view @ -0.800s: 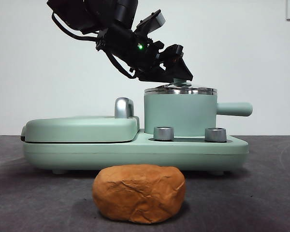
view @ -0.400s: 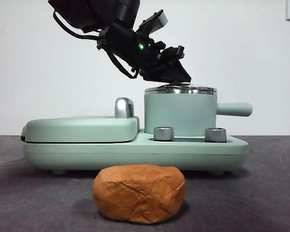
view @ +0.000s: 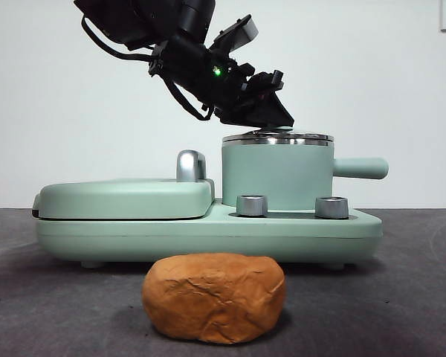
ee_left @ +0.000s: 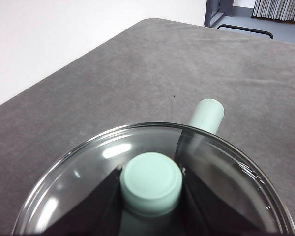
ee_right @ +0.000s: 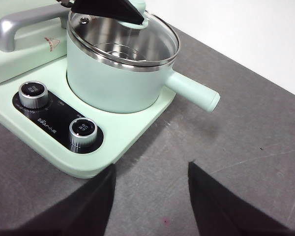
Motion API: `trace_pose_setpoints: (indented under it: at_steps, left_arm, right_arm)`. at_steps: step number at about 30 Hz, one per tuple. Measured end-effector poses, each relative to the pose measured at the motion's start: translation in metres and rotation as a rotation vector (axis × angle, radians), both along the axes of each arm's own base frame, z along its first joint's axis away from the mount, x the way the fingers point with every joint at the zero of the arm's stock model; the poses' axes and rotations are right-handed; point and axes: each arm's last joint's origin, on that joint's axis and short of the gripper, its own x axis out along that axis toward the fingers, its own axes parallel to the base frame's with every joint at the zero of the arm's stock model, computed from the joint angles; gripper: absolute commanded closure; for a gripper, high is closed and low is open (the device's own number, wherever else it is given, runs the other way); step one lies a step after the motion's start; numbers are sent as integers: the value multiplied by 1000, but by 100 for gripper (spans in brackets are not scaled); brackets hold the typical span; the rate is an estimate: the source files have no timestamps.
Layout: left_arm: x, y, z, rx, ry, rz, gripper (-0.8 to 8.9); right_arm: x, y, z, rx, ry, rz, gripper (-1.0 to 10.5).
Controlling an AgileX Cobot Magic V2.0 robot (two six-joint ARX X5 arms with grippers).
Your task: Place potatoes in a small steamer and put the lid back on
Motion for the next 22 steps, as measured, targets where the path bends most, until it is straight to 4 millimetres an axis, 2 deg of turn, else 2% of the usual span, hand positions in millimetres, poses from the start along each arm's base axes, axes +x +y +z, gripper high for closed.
trace_pose_setpoints:
  at_steps: [5,8,16,22]
  left_arm:
    - [-2,2,5,11,-14,-2,799]
    - [-5,5,15,5,-43,-1,799]
    - [-26,19,70,-62,-144,4,798]
    - [-51,36,100,-53,-80,21,797]
  right_arm:
    - [0,0,0,0,0,0,714]
    - [0,0,0,0,0,0,714]
    - [0,0,0,0,0,0,714]
    - [0,1,0,0,0,6,714]
